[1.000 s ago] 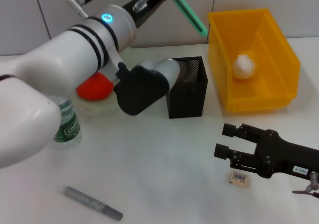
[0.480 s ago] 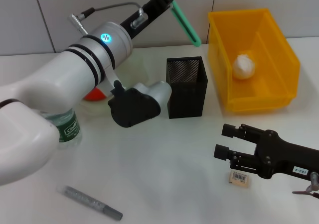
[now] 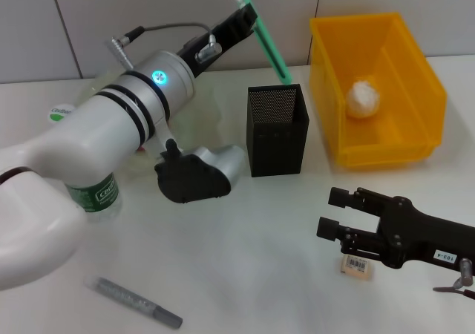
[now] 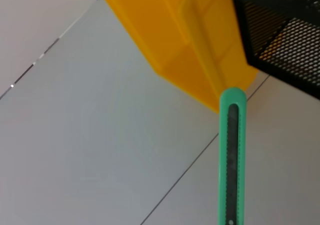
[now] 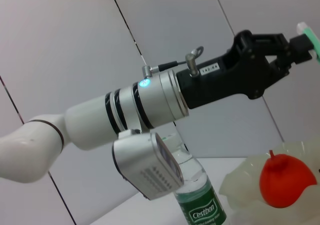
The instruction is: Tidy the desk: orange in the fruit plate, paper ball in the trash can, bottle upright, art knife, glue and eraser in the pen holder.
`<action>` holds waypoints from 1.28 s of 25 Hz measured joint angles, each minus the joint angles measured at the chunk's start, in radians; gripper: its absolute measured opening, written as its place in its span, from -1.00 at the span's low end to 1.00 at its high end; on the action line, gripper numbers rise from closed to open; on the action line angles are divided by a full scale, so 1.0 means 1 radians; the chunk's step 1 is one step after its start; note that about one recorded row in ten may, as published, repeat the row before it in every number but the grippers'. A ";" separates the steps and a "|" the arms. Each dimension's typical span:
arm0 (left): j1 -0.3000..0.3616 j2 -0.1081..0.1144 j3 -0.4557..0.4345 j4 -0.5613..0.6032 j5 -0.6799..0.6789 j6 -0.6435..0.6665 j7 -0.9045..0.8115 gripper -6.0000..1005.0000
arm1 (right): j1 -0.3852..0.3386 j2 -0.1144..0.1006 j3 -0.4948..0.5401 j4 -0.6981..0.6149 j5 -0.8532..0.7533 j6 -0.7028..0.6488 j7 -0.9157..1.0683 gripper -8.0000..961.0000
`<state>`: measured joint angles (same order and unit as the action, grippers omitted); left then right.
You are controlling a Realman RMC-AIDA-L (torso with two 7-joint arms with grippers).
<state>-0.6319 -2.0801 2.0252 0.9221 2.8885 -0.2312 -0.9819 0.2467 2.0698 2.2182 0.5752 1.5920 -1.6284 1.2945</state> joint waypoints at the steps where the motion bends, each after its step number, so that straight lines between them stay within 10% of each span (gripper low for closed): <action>1: 0.000 0.000 0.001 -0.007 0.000 -0.001 0.009 -0.72 | 0.000 0.000 0.000 0.000 0.000 -0.001 0.000 0.59; 32: -0.004 0.000 0.104 -0.123 -0.008 -0.164 0.150 -0.72 | -0.009 0.005 -0.008 0.000 0.000 -0.029 -0.012 0.59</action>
<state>-0.6363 -2.0800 2.1290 0.7986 2.8805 -0.3951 -0.8322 0.2375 2.0750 2.2101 0.5753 1.5923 -1.6570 1.2828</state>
